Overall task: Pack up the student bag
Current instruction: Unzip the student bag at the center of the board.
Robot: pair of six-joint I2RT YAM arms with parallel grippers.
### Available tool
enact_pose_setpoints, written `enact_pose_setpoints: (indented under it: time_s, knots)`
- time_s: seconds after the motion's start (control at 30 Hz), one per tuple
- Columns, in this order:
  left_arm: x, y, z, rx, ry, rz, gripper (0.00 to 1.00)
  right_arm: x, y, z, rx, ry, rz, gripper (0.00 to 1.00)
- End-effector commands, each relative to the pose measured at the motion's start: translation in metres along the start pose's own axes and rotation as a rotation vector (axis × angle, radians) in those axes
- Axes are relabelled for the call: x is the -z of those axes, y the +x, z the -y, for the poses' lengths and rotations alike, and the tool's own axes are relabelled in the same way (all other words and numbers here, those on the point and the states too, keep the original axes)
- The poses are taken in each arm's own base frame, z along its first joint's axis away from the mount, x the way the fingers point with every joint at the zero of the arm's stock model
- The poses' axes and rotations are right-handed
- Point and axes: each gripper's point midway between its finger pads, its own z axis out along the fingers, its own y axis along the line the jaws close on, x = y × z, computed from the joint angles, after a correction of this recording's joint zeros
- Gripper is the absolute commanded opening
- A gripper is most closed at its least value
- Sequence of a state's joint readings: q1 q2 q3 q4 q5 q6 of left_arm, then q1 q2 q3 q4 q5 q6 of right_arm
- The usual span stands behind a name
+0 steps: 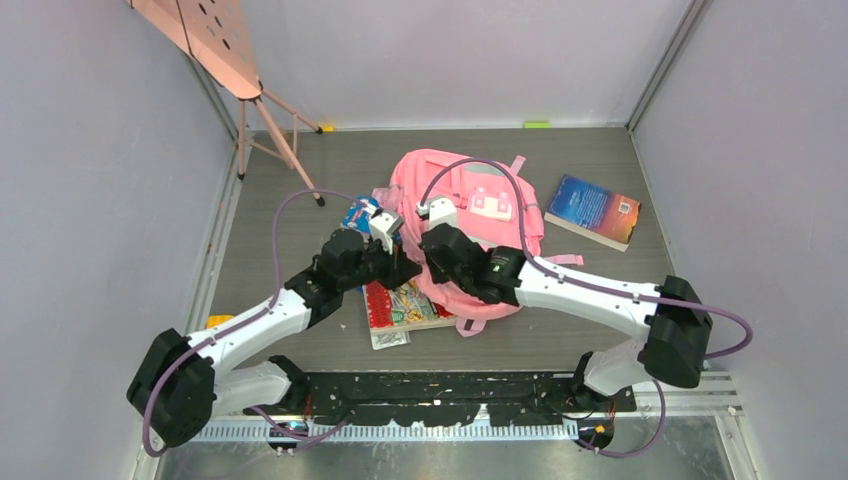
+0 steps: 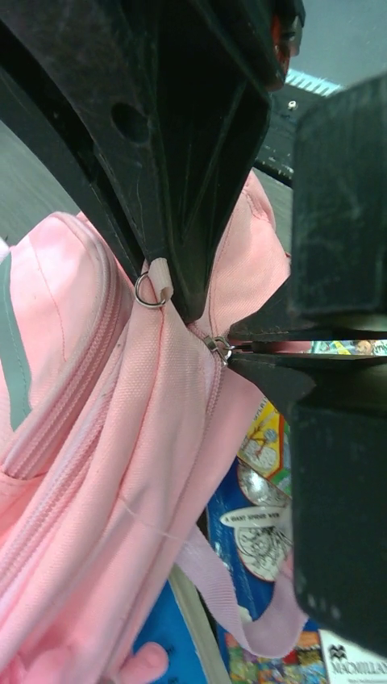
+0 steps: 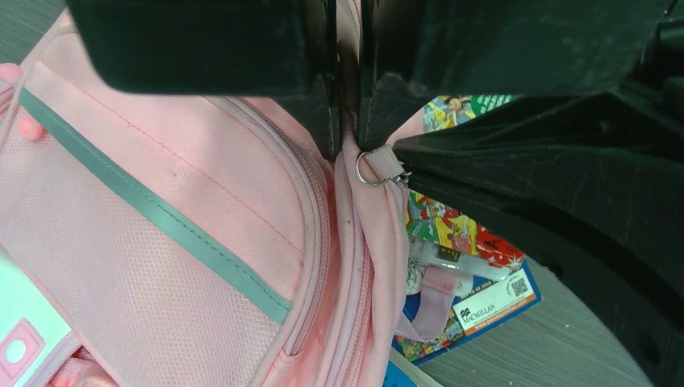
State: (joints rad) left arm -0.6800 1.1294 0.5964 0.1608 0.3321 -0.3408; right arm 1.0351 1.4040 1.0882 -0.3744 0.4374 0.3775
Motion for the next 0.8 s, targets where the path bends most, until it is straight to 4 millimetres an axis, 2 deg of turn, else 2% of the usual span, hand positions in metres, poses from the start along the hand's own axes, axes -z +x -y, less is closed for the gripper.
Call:
enact_pose_setpoints:
  time_s: [0.0, 0.17, 0.23, 0.3, 0.33, 0.37, 0.43, 0.5, 0.63, 0.67, 0.77]
  knots:
    - [0.012, -0.007, 0.028, 0.032, 0.099, 0.064, 0.00, -0.015, -0.075, 0.008, -0.191, 0.121, 0.240, 0.00]
    - [0.016, 0.004, 0.013, 0.112, 0.016, 0.090, 0.00, -0.036, -0.076, -0.003, -0.172, 0.129, 0.213, 0.01]
    - [0.018, 0.010, -0.001, 0.163, -0.065, 0.096, 0.00, -0.036, -0.080, -0.006, -0.165, 0.119, 0.208, 0.07]
    - [0.021, 0.017, -0.016, 0.199, -0.151, 0.099, 0.00, -0.028, -0.084, -0.006, -0.165, 0.107, 0.213, 0.20]
    - [0.023, 0.020, -0.022, 0.211, -0.185, 0.098, 0.00, -0.025, -0.083, -0.005, -0.159, 0.103, 0.212, 0.33]
    - [0.025, 0.025, -0.028, 0.220, -0.216, 0.092, 0.00, -0.018, -0.084, -0.003, -0.157, 0.091, 0.214, 0.39]
    - [0.027, 0.028, -0.035, 0.230, -0.258, 0.093, 0.00, -0.006, -0.083, 0.001, -0.142, 0.082, 0.213, 0.58]
    - [0.028, 0.029, -0.038, 0.230, -0.274, 0.088, 0.00, 0.007, -0.082, 0.007, -0.130, 0.069, 0.215, 0.71]
    - [0.028, 0.034, -0.043, 0.223, -0.305, 0.044, 0.00, 0.025, -0.076, 0.028, -0.106, 0.066, 0.207, 0.84]
    - [0.028, 0.035, -0.044, 0.224, -0.313, 0.034, 0.00, 0.030, -0.076, 0.032, -0.102, 0.053, 0.209, 0.85]
    - [0.028, 0.035, -0.044, 0.221, -0.313, 0.023, 0.00, 0.027, -0.060, 0.058, -0.068, 0.083, 0.179, 0.86]
